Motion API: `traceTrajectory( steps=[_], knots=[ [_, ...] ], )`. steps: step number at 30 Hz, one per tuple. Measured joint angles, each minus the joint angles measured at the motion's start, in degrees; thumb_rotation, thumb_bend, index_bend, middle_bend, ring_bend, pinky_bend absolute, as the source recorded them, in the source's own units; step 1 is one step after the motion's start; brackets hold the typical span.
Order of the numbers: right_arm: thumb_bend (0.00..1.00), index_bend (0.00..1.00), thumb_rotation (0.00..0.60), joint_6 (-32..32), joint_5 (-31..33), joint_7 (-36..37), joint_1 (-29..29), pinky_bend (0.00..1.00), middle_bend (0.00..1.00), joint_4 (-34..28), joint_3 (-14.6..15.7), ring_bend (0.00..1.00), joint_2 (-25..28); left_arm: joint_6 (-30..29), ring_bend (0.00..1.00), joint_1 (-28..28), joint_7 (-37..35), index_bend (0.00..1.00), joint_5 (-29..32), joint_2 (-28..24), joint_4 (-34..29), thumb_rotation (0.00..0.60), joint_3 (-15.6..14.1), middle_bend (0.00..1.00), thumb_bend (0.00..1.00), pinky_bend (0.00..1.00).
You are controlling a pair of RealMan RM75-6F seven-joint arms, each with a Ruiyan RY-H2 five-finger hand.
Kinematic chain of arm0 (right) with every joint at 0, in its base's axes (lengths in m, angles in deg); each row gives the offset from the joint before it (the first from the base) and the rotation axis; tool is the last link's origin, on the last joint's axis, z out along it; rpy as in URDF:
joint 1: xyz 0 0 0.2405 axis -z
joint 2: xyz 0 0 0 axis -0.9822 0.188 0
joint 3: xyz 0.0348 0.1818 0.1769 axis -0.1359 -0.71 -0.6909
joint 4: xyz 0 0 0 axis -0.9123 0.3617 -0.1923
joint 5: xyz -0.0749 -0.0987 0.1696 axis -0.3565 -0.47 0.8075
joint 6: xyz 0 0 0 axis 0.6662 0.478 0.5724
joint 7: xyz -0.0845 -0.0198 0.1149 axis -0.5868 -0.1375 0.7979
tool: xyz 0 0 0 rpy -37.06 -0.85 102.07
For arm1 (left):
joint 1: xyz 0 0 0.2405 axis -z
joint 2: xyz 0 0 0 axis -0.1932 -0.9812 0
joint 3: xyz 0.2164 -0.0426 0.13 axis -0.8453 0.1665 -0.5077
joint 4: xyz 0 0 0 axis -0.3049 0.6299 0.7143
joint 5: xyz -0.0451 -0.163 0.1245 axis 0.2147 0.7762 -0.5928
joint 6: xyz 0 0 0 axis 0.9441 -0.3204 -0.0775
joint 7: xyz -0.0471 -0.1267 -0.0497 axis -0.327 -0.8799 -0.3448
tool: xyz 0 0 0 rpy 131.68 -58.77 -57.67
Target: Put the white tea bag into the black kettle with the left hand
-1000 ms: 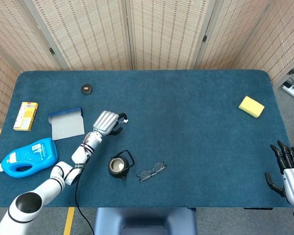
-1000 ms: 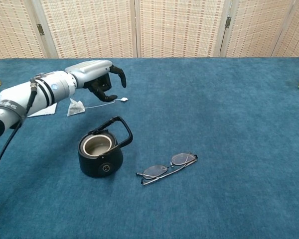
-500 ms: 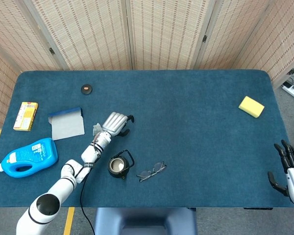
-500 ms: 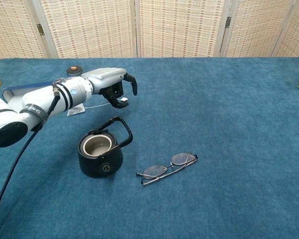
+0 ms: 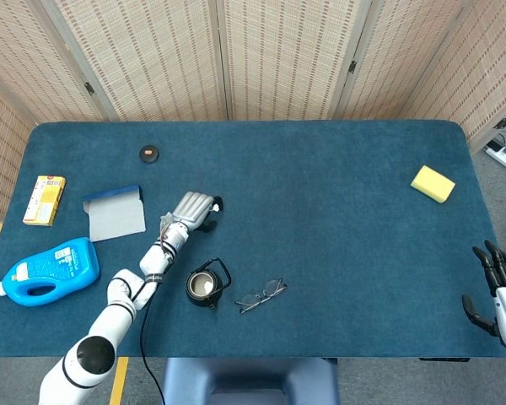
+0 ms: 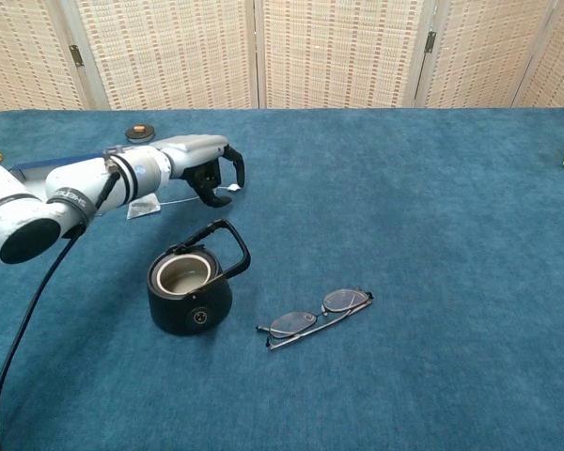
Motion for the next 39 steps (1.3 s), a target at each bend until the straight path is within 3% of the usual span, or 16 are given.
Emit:
traceTrajectory(
  steps=[25,39],
  knots=[
    [0.44,0.0,0.6,2.5,2.6,0.5,-0.7,0.0,0.0,-0.2,-0.4,0.0,0.3,4.1,1.0,1.4,-2.3,0.41,1.3,0.5,2.7,0.6,-0.4,1.0,0.43,1.0],
    [0.44,0.0,0.6,3.4,4.3,0.6,-0.9,0.0,0.0,-0.3,-0.9,0.0,0.4,6.1,1.0,2.3,-4.0,0.33,1.6,0.4,2.9,0.6,-0.7,1.0,0.43,1.0]
  ],
)
